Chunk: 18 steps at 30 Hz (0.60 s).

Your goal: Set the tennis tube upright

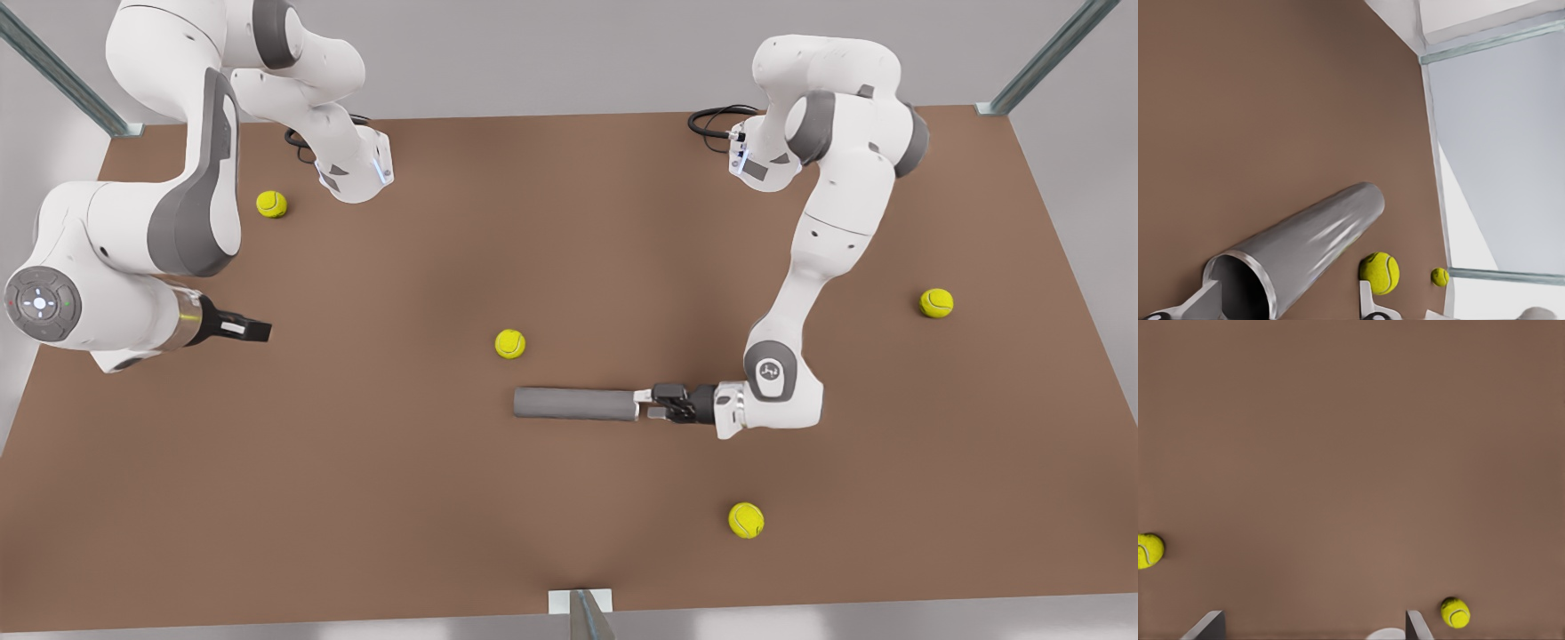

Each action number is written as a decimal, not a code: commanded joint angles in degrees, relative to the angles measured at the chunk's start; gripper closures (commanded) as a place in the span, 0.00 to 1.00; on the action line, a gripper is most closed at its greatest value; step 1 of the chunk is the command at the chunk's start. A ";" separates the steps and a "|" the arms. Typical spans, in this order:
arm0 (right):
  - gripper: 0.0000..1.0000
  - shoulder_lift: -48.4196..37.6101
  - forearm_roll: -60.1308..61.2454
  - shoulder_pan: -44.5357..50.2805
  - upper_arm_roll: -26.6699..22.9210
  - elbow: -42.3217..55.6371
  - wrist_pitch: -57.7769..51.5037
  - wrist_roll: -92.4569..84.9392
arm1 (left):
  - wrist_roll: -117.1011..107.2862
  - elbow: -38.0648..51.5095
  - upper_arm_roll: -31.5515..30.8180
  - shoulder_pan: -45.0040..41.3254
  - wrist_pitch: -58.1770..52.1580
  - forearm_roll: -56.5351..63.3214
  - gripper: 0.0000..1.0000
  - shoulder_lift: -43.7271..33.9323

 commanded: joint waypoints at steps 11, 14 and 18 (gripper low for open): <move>0.00 0.10 -0.06 0.01 -0.05 0.12 -0.78 3.81 | 9.46 -3.91 0.16 -0.33 0.25 -1.09 0.00 -1.78; 0.00 0.10 -0.06 0.01 -0.13 0.03 -0.69 3.81 | 9.46 -5.14 0.16 -0.42 0.33 -1.09 0.00 -2.23; 0.00 0.10 0.03 -0.08 -0.05 -0.06 -0.60 3.81 | 9.37 -5.15 -0.02 -0.77 0.95 -1.44 0.00 -2.14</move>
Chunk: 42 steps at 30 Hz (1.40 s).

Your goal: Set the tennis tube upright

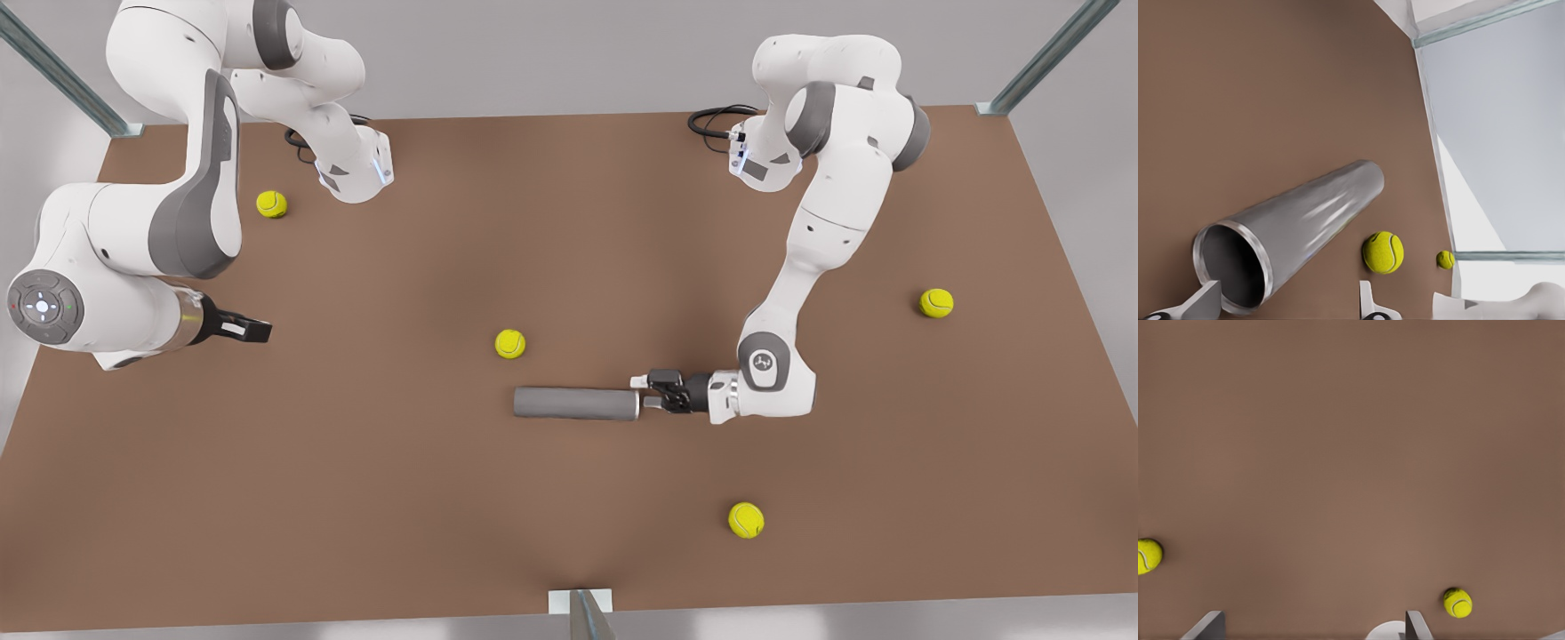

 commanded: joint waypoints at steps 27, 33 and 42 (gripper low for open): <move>0.00 0.28 -0.01 0.00 0.05 0.10 0.54 1.38 | -2.24 0.77 -1.02 -3.14 1.21 -7.64 0.45 -1.56; 0.00 0.28 -0.01 0.00 -0.04 0.19 0.54 1.38 | -4.44 0.68 -0.94 -4.02 1.65 -7.64 0.66 -2.88; 0.00 0.45 -0.10 0.00 -0.13 0.27 0.54 1.29 | -5.58 0.68 -0.58 -4.55 1.74 -6.76 0.78 -4.02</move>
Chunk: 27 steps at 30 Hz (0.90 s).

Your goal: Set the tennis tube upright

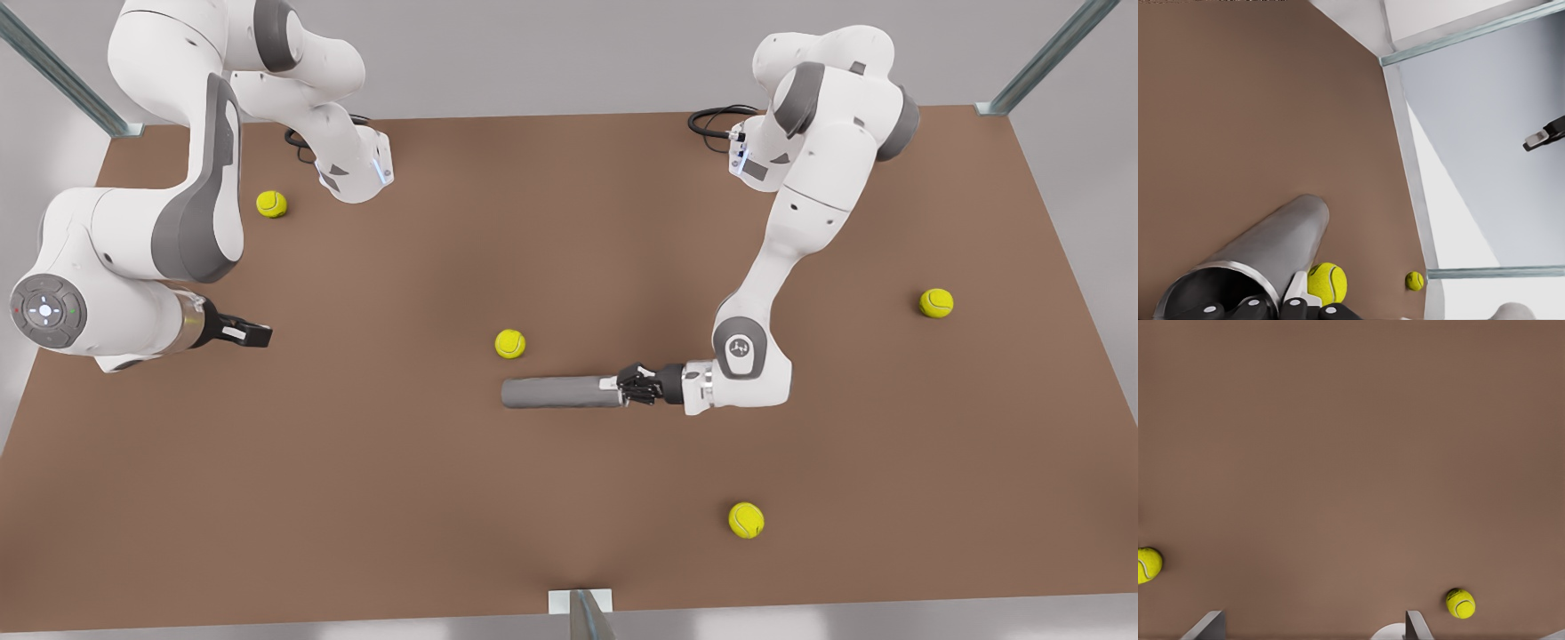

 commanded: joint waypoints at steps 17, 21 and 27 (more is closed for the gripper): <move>0.00 0.01 -0.06 0.09 0.03 0.89 0.14 -0.17 | -29.57 -0.77 3.87 -0.09 -3.21 41.21 0.79 -19.31; 0.00 -0.16 -0.50 0.09 0.21 0.98 0.67 -0.35 | -35.29 -0.59 4.13 -0.09 -4.18 53.26 0.79 -24.32; 0.00 -0.07 -0.06 -0.26 -0.14 0.81 1.02 -0.35 | -37.83 0.20 5.72 -0.18 -4.80 68.19 0.79 -27.40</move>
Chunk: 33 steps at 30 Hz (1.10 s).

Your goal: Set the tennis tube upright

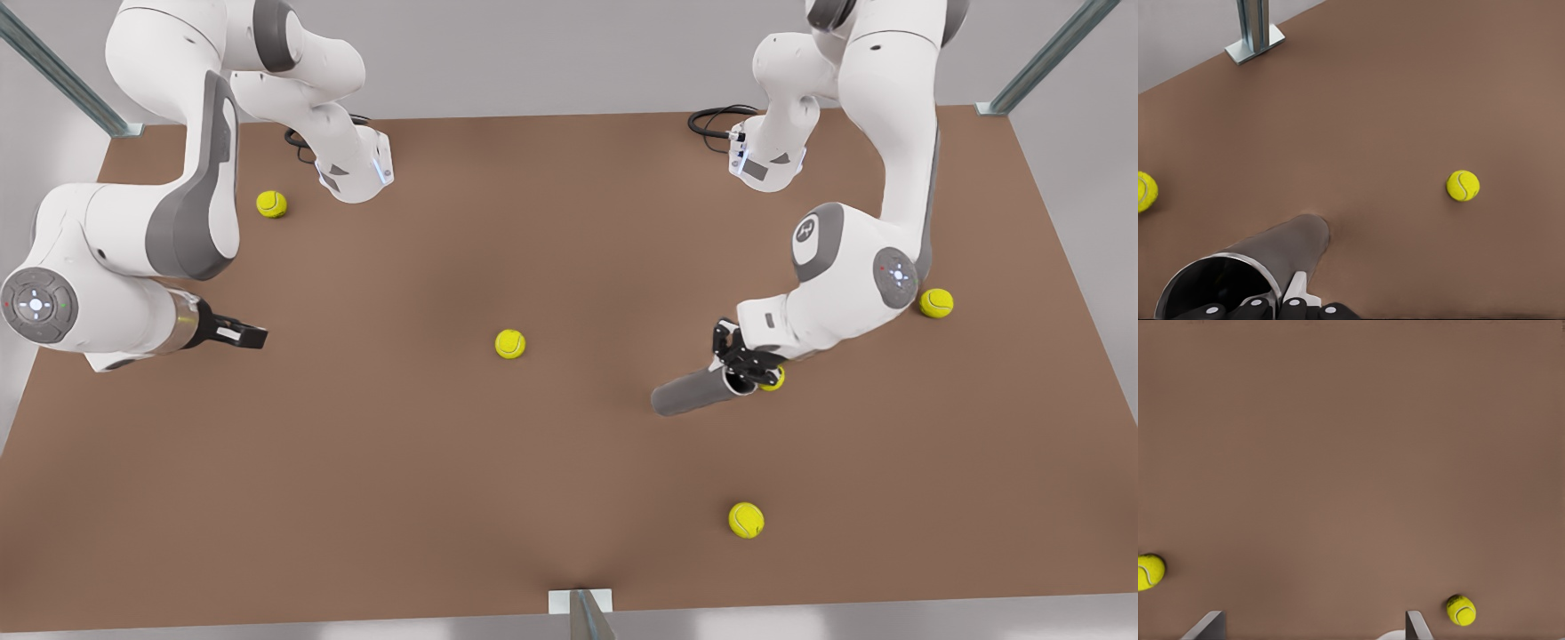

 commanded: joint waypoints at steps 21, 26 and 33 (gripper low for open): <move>0.00 0.02 0.20 0.04 0.03 0.00 0.25 -0.12 | -28.39 0.59 -0.54 -6.69 6.85 21.58 0.79 6.74; 0.00 0.11 0.20 -0.04 0.03 0.00 0.34 -0.12 | -28.65 0.68 -0.45 -6.69 7.11 21.49 0.74 7.53; 0.00 0.02 0.20 0.04 0.03 0.00 0.34 -0.12 | -28.74 0.95 -0.54 -6.78 6.94 21.49 0.70 7.53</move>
